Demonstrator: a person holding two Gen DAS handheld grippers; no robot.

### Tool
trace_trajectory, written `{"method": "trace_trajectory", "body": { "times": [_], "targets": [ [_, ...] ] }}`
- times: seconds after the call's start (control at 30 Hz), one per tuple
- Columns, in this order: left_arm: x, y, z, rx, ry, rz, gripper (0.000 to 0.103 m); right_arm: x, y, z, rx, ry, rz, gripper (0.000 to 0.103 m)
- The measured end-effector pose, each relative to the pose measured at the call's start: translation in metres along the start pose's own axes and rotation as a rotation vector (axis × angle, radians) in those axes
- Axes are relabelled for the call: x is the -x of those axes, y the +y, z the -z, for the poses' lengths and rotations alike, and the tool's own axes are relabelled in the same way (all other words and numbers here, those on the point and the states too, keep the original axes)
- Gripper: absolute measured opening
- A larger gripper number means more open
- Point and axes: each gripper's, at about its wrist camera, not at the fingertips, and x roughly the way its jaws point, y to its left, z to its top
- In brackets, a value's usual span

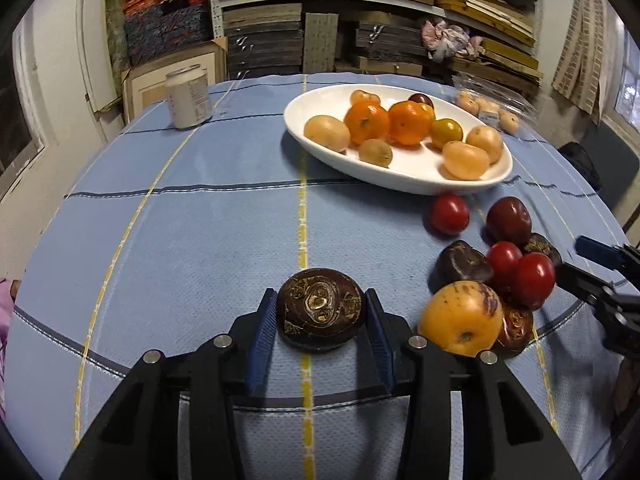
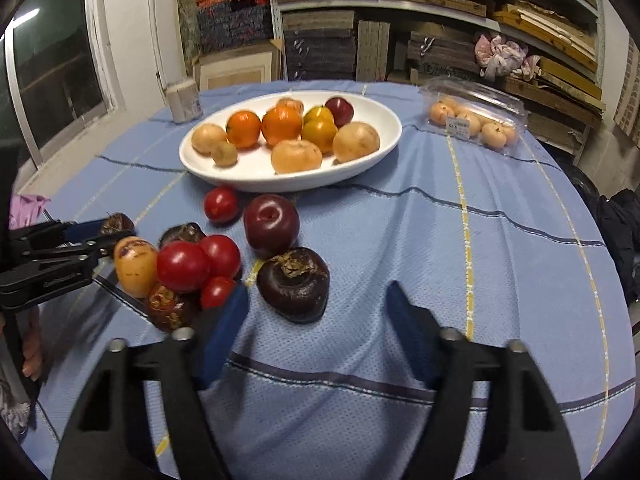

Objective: Organize fruits
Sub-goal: 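Grasp the dark purple fruit with right tool while left tool holds the brown fruit, then carry both fruits onto the white plate and open both tools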

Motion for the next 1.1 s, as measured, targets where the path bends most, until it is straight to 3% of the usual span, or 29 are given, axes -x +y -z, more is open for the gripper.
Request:
{"method": "trace_trajectory", "body": {
  "times": [0.43, 0.5, 0.67, 0.77, 1.0, 1.1],
  "targets": [
    [-0.005, 0.003, -0.001, 0.007, 0.018, 0.008, 0.044, -0.031, 0.009, -0.013, 0.03, 0.079, -0.004, 0.057],
    [-0.007, 0.004, -0.001, 0.011, 0.025, 0.013, 0.044, -0.032, 0.006, -0.012, 0.018, 0.09, -0.02, 0.044],
    [-0.006, 0.005, 0.0, 0.015, 0.023, 0.017, 0.044, -0.019, 0.022, 0.001, 0.091, 0.08, -0.01, 0.043],
    [-0.001, 0.004, 0.001, 0.018, 0.007, 0.012, 0.044, -0.005, 0.023, 0.007, 0.069, 0.049, -0.021, 0.043],
    [0.051, 0.007, 0.022, 0.072, -0.093, 0.053, 0.044, 0.044, 0.022, 0.036, -0.057, -0.022, -0.169, 0.043],
    [0.074, 0.006, 0.02, 0.08, -0.139, 0.072, 0.044, 0.074, 0.015, 0.03, -0.128, -0.081, -0.272, 0.043]
  ]
}}
